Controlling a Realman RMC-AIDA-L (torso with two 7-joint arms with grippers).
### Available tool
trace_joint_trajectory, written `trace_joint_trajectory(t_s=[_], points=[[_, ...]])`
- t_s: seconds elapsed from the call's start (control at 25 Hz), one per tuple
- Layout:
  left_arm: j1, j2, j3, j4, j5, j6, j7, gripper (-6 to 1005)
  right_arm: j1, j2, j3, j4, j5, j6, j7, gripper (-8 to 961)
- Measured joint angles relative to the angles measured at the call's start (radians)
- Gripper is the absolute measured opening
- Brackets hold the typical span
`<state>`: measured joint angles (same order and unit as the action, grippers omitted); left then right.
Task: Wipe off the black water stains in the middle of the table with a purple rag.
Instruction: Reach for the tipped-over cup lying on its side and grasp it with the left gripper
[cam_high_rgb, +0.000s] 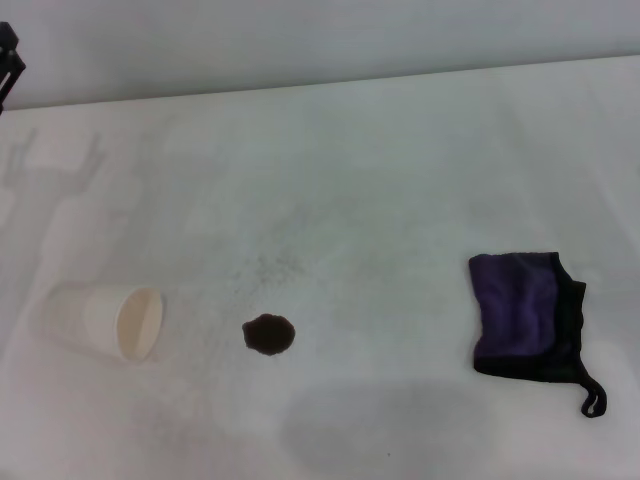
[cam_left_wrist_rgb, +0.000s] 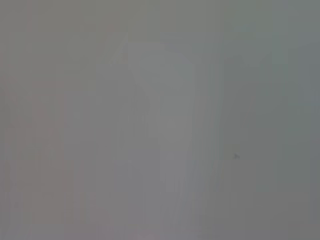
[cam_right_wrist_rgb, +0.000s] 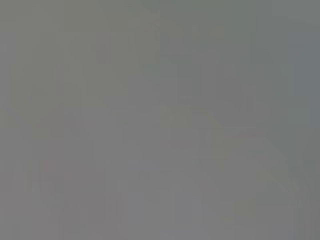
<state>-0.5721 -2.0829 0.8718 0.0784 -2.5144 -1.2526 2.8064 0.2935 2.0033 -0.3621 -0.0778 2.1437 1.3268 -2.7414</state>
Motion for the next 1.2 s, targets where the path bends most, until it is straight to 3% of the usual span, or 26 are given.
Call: trace_joint_trajectory(t_s=[0.64, 0.8, 1.0, 1.2], points=[[0.029, -0.002, 0.002, 0.004, 0.001, -0.013, -0.020, 887, 0.004, 0.000, 0.005, -0.035, 0.002, 0.010, 0.018, 841], [0.037, 0.014, 0.008, 0.021, 0.039, 0.006, -0.133, 887, 0.014, 0.001, 0.030, -0.039, 0.001, 0.002, 0.007, 841], [0.096, 0.015, 0.008, 0.213, 0.220, 0.103, -0.310, 887, 0.024, 0.001, 0.032, -0.042, 0.000, -0.016, 0.008, 840], [0.108, 0.039, 0.008, 0.460, 0.596, 0.186, -0.682, 887, 0.033, 0.003, 0.032, -0.026, 0.001, -0.020, 0.009, 840]])
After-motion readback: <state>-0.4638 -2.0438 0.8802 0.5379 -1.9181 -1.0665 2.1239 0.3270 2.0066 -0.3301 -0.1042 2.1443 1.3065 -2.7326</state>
